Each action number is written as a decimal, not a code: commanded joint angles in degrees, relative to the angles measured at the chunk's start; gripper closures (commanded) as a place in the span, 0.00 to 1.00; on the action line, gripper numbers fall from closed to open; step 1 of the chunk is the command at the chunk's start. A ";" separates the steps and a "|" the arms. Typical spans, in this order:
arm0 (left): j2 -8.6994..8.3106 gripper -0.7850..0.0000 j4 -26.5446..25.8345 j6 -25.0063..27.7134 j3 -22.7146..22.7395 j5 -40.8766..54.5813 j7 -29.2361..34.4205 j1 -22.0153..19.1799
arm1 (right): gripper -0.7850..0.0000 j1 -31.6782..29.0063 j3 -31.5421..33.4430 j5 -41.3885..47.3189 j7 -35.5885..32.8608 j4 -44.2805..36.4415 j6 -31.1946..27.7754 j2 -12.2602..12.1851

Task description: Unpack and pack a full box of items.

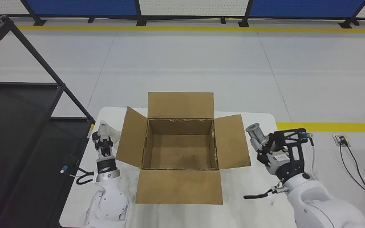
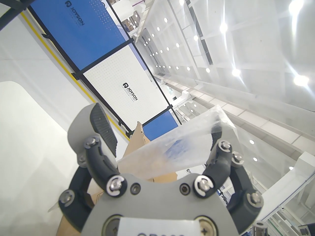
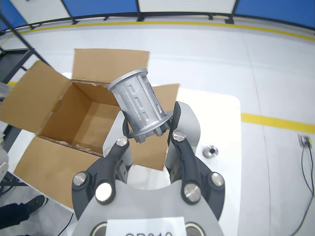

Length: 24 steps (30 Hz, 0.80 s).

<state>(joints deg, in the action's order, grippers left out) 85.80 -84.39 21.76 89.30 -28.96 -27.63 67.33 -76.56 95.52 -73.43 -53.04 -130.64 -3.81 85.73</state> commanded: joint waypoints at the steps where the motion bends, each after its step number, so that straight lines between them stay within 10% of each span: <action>1: 0.01 0.00 0.18 -0.01 -0.16 -0.06 0.13 -0.27 | 1.00 -2.19 3.65 0.72 -0.55 1.46 1.68 -0.19; 13: 0.02 0.00 -0.18 -0.67 -0.91 -1.37 0.16 -0.66 | 1.00 3.38 7.93 2.39 -13.35 27.25 -4.50 -2.38; 24: 0.08 0.00 -0.91 -1.43 -1.13 -1.92 -1.20 0.18 | 1.00 11.54 6.18 0.39 -11.89 41.90 -3.63 -3.69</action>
<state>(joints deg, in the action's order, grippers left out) 85.87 -85.25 20.42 88.15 -30.88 -28.69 67.44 -65.69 101.80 -73.05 -65.15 -89.89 -7.39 82.14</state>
